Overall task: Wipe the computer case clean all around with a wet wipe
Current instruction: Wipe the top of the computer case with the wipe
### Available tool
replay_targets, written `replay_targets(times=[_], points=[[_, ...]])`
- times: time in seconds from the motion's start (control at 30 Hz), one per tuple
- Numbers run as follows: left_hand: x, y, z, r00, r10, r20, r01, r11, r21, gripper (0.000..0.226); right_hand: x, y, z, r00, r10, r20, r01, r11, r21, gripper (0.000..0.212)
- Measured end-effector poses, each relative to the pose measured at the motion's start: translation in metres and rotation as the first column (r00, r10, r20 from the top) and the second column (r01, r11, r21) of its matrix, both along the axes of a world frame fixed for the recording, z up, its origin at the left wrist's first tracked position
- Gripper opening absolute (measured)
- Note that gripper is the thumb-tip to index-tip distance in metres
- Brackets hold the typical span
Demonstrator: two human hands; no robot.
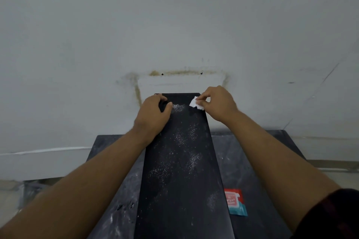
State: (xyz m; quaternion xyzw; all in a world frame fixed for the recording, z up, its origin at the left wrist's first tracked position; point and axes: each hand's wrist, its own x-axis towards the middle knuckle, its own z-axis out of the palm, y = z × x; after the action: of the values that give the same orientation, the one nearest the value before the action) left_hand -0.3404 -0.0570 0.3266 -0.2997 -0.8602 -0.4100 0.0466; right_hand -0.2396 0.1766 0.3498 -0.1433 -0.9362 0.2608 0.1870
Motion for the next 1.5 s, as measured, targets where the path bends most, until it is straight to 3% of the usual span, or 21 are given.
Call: replay_targets(times=[0.1, 0.23, 0.37, 0.5, 0.63, 0.7, 0.8, 0.93, 1.07, 1.2, 1.33, 1.37, 1.5], points=[[0.000, 0.000, 0.001, 1.000, 0.007, -0.011, -0.007, 1.000, 0.001, 0.030, 0.000, -0.005, 0.005, 0.974, 0.197, 0.108, -0.177, 0.969, -0.174, 0.010], [0.000, 0.000, 0.001, 1.000, 0.001, -0.013, -0.001, 1.000, 0.008, 0.030, -0.003, -0.010, 0.003, 0.999, -0.037, 0.013, 0.036, 0.997, 0.070, 0.003], [0.000, -0.001, 0.001, 1.000, 0.001, -0.006, -0.001, 1.000, 0.019, 0.027, -0.003, -0.014, 0.005, 0.978, 0.183, 0.098, -0.171, 0.978, -0.117, 0.007], [0.001, -0.001, 0.002, 1.000, -0.003, 0.004, 0.003, 1.000, 0.015, 0.025, -0.006, -0.010, 0.003, 1.000, -0.018, 0.015, 0.016, 0.993, 0.114, 0.004], [0.000, -0.001, 0.002, 1.000, -0.009, 0.006, 0.009, 1.000, 0.024, 0.019, -0.011, -0.018, 0.010, 0.964, 0.232, 0.131, -0.223, 0.972, -0.080, 0.008], [0.001, -0.001, 0.003, 1.000, -0.011, 0.001, 0.011, 0.999, 0.034, 0.018, -0.016, -0.016, 0.010, 0.977, 0.175, 0.122, -0.166, 0.983, -0.076, 0.006], [0.001, -0.003, 0.003, 1.000, 0.005, 0.013, -0.006, 0.999, 0.043, 0.024, -0.020, -0.021, 0.004, 0.999, 0.028, 0.040, -0.031, 0.998, 0.061, 0.003], [0.001, -0.005, 0.001, 0.999, 0.031, 0.043, -0.034, 0.996, 0.085, 0.027, -0.022, -0.027, 0.011, 0.962, 0.239, 0.135, -0.222, 0.966, -0.129, 0.012], [0.000, -0.005, -0.001, 0.999, 0.024, 0.040, -0.027, 0.996, 0.081, 0.027, -0.028, -0.023, 0.009, 0.996, -0.023, 0.081, 0.015, 0.995, 0.098, 0.002], [0.000, -0.007, 0.000, 0.999, 0.038, 0.035, -0.041, 0.995, 0.094, 0.025, -0.029, -0.028, 0.007, 0.980, 0.161, 0.115, -0.152, 0.985, -0.082, 0.008], [0.000, -0.009, 0.003, 1.000, 0.020, -0.013, -0.020, 1.000, 0.007, 0.026, -0.029, -0.025, 0.000, 1.000, -0.019, 0.023, 0.018, 0.999, 0.041, 0.003], [0.000, -0.010, 0.005, 1.000, 0.010, -0.022, -0.011, 1.000, -0.025, 0.027, -0.027, -0.026, -0.002, 0.999, -0.035, -0.010, 0.036, 0.999, 0.012, 0.003], [0.001, -0.012, 0.004, 0.994, -0.073, 0.077, 0.080, 0.992, -0.097, 0.042, -0.028, -0.028, -0.001, 0.998, 0.039, 0.043, -0.035, 0.996, -0.079, 0.003]])
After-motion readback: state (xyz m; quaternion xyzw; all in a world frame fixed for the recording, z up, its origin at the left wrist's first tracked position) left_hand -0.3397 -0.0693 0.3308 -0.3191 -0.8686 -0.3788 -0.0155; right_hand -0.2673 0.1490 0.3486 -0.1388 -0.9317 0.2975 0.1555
